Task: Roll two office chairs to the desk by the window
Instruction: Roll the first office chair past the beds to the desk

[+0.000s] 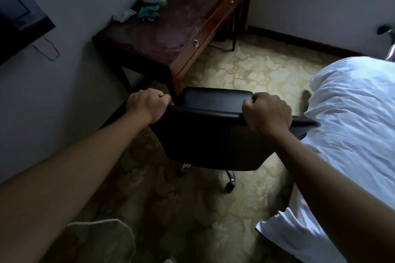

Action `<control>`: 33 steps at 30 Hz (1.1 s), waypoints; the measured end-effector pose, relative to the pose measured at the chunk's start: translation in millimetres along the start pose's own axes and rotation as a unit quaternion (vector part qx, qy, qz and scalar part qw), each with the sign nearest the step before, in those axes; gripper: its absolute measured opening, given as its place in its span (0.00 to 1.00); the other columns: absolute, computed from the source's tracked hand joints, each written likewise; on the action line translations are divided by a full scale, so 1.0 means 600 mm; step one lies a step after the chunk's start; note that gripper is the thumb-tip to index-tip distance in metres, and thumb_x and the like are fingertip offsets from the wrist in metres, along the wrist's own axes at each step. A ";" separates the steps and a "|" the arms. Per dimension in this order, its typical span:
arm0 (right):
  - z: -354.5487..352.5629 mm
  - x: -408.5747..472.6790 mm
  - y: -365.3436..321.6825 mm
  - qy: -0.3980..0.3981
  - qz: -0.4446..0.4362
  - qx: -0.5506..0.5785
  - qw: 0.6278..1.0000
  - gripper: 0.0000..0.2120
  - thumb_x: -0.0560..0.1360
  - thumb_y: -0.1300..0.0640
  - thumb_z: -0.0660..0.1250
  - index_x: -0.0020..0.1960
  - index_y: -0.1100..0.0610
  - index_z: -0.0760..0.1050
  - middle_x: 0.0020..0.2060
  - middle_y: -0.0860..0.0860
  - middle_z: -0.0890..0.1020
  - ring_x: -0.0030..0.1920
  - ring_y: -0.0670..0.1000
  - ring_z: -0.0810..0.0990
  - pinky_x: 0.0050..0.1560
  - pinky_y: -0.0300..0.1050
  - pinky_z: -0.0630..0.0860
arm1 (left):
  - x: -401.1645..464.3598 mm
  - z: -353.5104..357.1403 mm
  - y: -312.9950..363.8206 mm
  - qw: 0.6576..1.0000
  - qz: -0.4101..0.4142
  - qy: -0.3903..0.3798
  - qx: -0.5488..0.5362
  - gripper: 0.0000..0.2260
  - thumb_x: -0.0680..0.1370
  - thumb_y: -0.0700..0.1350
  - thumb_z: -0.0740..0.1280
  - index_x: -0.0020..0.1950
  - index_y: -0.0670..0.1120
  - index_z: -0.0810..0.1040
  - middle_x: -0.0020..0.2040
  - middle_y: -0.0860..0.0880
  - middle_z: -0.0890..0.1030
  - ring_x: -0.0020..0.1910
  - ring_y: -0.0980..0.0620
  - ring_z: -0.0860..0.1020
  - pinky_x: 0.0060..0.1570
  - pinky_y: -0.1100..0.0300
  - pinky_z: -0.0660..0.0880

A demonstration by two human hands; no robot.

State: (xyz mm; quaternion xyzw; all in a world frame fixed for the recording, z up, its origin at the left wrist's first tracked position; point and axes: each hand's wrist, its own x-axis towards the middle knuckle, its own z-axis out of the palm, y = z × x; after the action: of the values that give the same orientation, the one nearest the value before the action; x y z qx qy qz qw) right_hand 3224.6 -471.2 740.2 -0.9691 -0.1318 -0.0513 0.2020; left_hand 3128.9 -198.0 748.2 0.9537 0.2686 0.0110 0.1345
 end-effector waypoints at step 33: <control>-0.059 0.563 0.294 -0.124 -0.172 -0.179 0.961 0.11 0.72 0.52 0.59 0.37 0.52 0.77 0.38 0.52 0.79 0.42 0.55 0.74 0.45 0.50 0.59 | 0.206 0.152 0.550 0.998 0.022 -0.025 -0.061 0.30 0.79 0.63 0.46 0.57 0.47 0.80 0.53 0.43 0.78 0.50 0.43 0.76 0.44 0.50 0.66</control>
State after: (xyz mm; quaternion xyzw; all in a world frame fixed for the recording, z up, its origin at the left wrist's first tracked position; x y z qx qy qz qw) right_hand 3596.0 -562.0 757.7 -0.9509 -0.3092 0.0124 -0.0043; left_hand 3410.9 -427.5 740.3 0.9494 0.2428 0.0067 0.1989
